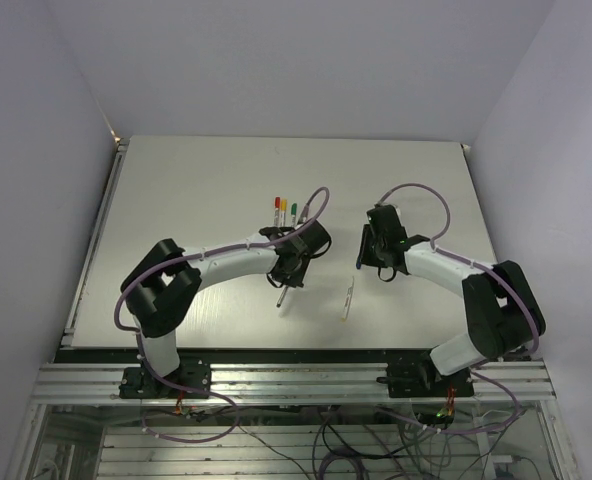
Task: Insert the pens into the pen caps
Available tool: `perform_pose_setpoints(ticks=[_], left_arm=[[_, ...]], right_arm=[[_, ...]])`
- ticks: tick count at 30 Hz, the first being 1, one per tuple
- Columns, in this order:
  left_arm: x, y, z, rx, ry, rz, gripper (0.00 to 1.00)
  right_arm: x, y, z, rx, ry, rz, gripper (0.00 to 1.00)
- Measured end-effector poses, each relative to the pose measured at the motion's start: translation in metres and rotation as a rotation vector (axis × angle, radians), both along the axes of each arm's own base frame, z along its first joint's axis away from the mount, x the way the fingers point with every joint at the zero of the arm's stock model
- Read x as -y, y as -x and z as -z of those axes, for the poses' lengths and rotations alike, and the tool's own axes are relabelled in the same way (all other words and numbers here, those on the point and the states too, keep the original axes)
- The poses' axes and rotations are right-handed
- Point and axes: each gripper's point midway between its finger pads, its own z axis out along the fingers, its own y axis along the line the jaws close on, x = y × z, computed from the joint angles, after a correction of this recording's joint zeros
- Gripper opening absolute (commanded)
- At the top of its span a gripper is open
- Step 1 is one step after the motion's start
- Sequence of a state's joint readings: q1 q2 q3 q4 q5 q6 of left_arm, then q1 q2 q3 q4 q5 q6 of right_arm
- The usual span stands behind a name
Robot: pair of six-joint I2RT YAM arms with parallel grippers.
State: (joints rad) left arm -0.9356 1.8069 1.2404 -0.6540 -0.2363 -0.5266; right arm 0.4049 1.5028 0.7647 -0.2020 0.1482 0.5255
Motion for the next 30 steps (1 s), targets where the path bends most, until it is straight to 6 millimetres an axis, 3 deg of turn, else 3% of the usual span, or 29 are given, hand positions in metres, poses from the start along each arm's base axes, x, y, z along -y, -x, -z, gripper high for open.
perform_pose_setpoints(ticks=[4,13,23,28,30], left_arm=[[0.004,-0.004,-0.008,0.012,0.043,-0.004,0.07],[0.005,-0.004,-0.005,-0.001,0.061,-0.004,0.07],[0.005,-0.005,-0.006,0.001,0.066,-0.008,0.07],[0.005,-0.006,-0.006,0.001,0.066,-0.010,0.07],[0.004,-0.007,-0.006,0.002,0.067,-0.011,0.07]], right_arm=[[-0.003,-0.004,0.004,-0.002,-0.002,-0.007,0.31],[-0.004,-0.006,0.018,-0.038,0.010,-0.008,0.30],[-0.005,-0.009,0.019,-0.031,0.010,-0.012,0.26],[-0.006,-0.010,0.019,-0.033,0.013,-0.014,0.20],[-0.006,-0.011,0.020,-0.036,0.017,-0.015,0.11]])
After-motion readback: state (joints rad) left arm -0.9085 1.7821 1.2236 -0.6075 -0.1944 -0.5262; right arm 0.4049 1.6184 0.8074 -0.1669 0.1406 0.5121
